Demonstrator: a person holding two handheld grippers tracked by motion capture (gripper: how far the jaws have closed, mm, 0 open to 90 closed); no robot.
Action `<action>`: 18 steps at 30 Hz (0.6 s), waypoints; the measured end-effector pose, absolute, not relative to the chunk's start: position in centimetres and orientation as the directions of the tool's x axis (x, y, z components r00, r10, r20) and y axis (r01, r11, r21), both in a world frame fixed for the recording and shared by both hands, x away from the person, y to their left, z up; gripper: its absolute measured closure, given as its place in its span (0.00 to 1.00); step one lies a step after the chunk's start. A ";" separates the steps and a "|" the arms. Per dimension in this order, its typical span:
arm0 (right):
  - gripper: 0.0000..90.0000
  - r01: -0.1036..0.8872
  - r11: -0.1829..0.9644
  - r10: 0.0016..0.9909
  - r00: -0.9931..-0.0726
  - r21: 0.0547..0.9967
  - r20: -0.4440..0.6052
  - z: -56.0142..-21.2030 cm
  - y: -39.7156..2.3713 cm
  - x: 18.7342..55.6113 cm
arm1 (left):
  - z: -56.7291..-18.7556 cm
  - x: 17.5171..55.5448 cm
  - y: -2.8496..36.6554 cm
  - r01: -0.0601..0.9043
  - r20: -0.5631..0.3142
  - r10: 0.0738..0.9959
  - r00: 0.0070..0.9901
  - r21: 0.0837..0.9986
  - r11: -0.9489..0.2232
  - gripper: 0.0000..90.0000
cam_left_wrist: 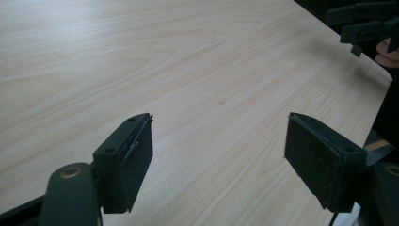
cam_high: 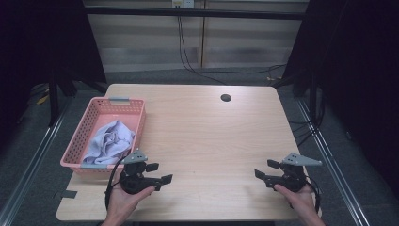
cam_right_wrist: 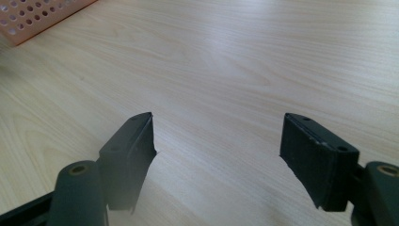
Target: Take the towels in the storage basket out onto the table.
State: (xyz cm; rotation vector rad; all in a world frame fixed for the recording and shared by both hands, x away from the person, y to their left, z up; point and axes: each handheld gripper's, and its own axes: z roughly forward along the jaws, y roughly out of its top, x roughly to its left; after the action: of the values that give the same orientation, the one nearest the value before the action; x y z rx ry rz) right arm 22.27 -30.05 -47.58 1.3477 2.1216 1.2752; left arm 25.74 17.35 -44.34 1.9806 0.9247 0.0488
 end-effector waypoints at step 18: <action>0.21 0.564 0.177 0.832 -0.524 0.806 0.184 -47.6 -29.4 22.5 | -39.7 27.6 21.7 0.526 -0.193 0.698 0.689 0.796 -0.300 0.18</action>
State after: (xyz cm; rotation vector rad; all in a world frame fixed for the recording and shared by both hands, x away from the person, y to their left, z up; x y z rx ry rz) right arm 22.50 -29.36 -47.56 1.3318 2.1600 1.2716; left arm 27.57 21.66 -39.65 1.9781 0.9449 0.2353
